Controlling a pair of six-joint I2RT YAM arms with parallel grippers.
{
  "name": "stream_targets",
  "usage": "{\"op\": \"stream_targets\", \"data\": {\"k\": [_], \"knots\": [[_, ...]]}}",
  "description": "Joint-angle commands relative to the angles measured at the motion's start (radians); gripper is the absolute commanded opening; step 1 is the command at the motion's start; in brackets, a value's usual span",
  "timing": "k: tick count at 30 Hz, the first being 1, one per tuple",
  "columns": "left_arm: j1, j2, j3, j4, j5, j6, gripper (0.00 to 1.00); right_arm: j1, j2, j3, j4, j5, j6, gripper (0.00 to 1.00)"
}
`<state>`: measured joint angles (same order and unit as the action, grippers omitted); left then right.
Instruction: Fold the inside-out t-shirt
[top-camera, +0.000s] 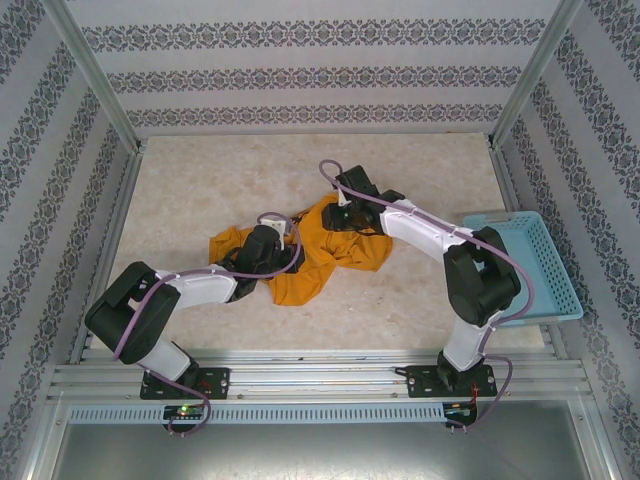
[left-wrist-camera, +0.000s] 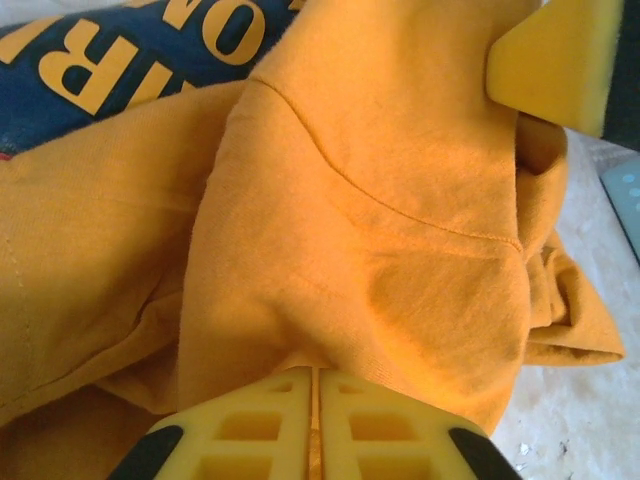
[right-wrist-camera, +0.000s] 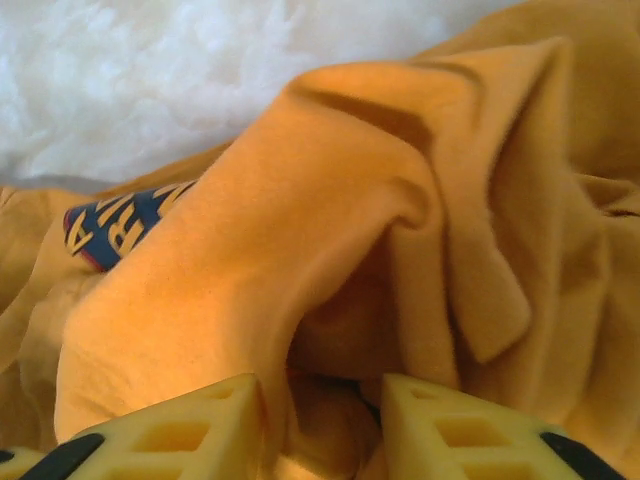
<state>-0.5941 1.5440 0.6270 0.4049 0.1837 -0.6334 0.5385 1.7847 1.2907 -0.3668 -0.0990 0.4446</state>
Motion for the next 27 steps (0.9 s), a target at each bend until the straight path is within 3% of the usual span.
{"op": "stream_targets", "data": {"k": [1,9,20,22,27], "knots": [[0.007,0.021,0.028,0.029,0.007,0.0,0.13,-0.014,-0.036,-0.023,-0.024,0.078,0.04,0.33],[0.007,0.035,0.036,0.04,0.019,-0.011,0.15,-0.05,0.0,-0.021,-0.009,0.067,0.069,0.28],[0.007,0.034,0.036,0.042,0.03,-0.011,0.2,-0.059,0.13,0.093,-0.017,-0.005,0.032,0.35],[0.007,0.035,0.034,0.042,0.03,-0.012,0.2,-0.058,0.136,0.11,-0.015,-0.021,0.028,0.3],[0.006,0.011,0.076,-0.037,0.025,-0.011,0.23,-0.022,0.082,0.145,-0.068,0.006,-0.002,0.05]]}}
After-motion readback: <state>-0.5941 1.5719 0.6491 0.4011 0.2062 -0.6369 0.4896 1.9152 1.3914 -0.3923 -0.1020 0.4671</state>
